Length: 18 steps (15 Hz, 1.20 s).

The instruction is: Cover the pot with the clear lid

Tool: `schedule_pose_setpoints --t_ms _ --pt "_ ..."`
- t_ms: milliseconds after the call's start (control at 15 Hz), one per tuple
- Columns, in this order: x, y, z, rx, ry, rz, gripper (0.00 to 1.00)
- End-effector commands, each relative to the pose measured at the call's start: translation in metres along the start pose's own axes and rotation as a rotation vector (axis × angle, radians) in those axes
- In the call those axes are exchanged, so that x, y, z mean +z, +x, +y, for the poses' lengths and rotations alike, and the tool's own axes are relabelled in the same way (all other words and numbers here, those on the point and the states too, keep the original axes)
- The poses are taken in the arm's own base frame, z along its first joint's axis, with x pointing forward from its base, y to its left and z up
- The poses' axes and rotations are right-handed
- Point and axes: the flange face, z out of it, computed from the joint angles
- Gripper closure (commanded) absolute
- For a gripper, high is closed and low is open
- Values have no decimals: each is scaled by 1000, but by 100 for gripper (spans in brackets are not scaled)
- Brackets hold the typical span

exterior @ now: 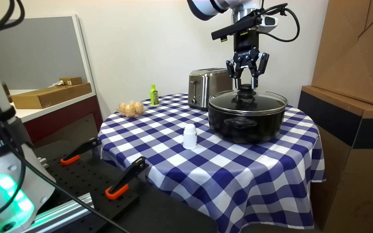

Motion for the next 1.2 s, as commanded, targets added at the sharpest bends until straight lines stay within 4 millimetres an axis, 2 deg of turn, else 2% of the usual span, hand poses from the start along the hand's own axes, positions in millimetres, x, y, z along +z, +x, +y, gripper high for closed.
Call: schedule_pose_setpoints --t_ms 0,667,1133 --pt "-19 13 -2 12 9 26 75" --pt "-4 12 -14 -10 9 3 75" --pt "-2 7 -12 -7 11 -5 75"
